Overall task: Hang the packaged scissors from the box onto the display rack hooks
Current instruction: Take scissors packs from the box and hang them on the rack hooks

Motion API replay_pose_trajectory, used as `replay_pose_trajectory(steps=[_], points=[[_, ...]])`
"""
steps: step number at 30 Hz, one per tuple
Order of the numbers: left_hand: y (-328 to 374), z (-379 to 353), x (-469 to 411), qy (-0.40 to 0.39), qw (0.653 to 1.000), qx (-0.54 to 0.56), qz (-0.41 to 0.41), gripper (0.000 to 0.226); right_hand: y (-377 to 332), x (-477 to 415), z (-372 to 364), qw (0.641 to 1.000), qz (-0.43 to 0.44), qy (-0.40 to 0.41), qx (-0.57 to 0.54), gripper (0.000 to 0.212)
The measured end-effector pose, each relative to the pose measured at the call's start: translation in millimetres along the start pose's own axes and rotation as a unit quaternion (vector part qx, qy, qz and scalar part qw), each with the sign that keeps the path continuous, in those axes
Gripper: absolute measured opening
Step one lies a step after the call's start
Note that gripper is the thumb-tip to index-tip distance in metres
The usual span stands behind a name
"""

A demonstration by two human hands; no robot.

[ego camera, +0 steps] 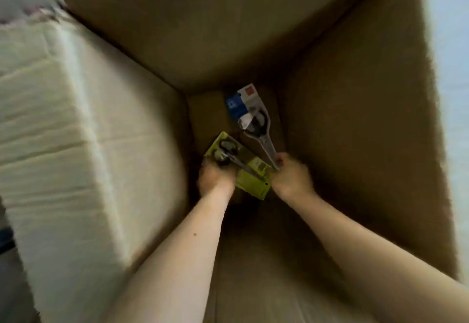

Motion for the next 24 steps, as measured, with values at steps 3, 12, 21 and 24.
replay_pose_trajectory(steps=[3,12,21,24], points=[[-2.3,-22.9,-42.0,0.060,0.998,0.016,-0.004,0.061,16.7,-48.9,-25.0,0.999,-0.020,0.021,0.024,0.047],[-9.4,-61.0,-112.4,0.148,0.988,-0.028,-0.043,0.090,35.6,-138.7,-62.6,0.983,0.055,0.151,0.092,0.053],[11.9,-33.0,-58.1,0.198,0.966,0.109,-0.123,0.041,17.5,-98.5,-47.3,0.997,0.051,0.054,0.012,0.032],[31.2,-15.4,-8.6,0.186,0.964,0.103,-0.159,0.030,5.3,-60.7,-21.6,0.994,0.033,0.056,-0.082,0.022]])
Point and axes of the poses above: each hand's wrist, its own x-axis away from the middle knuckle, its own z-axis out of the back of the hand, y = z × x, the point moved 5 cm from there along -x, towards the middle knuckle, and after that the axes turned 3 degrees about -x, right-handed, at the moved point
